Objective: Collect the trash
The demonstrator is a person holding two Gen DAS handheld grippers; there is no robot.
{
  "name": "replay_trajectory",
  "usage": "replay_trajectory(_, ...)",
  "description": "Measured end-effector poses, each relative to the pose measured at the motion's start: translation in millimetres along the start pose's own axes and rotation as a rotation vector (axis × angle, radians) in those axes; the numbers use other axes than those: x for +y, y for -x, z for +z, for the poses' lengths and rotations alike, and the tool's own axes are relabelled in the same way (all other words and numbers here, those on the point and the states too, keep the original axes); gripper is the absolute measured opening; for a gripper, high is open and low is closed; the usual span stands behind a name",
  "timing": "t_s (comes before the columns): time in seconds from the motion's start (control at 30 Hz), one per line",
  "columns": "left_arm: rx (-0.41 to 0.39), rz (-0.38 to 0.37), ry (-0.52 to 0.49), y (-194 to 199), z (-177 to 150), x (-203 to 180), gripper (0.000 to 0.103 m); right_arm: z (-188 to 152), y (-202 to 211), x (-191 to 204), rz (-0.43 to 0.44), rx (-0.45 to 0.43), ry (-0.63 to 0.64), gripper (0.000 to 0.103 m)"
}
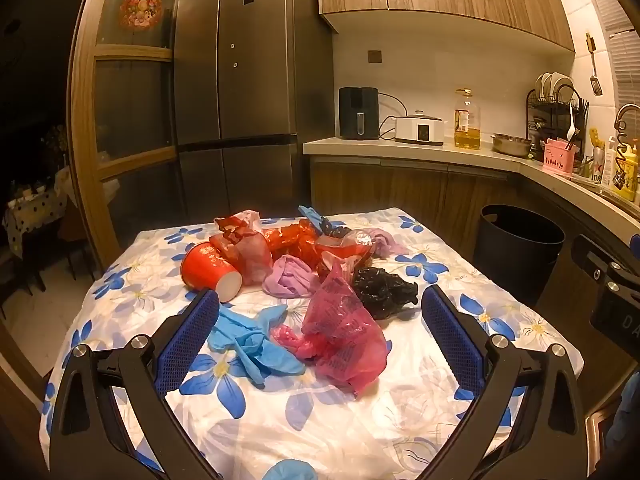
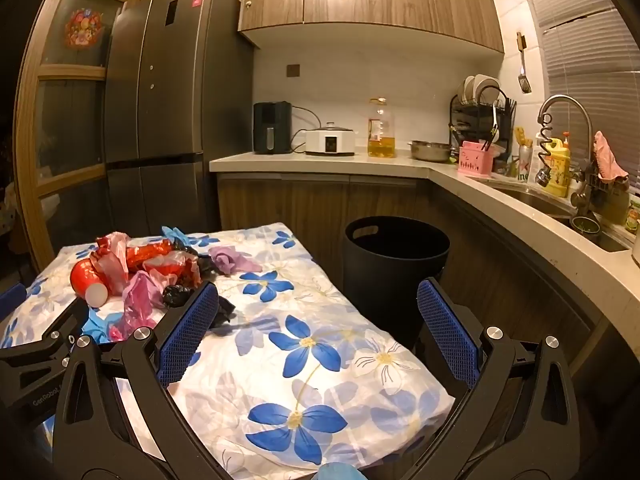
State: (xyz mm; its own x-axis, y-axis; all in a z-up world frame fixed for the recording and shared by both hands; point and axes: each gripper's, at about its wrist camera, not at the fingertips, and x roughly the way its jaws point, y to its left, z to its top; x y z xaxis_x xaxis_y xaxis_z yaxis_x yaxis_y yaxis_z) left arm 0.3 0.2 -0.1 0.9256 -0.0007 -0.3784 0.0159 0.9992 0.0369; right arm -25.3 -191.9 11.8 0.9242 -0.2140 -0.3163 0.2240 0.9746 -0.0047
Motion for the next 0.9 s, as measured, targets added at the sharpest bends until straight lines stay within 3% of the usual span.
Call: replay_trajectory(0.9, 0.000, -0.001, 0.003, -1.1, -0.2, -2.7, 0.098, -0.6, -0.1, -0.7, 0.004, -0.005, -0.007, 0.099)
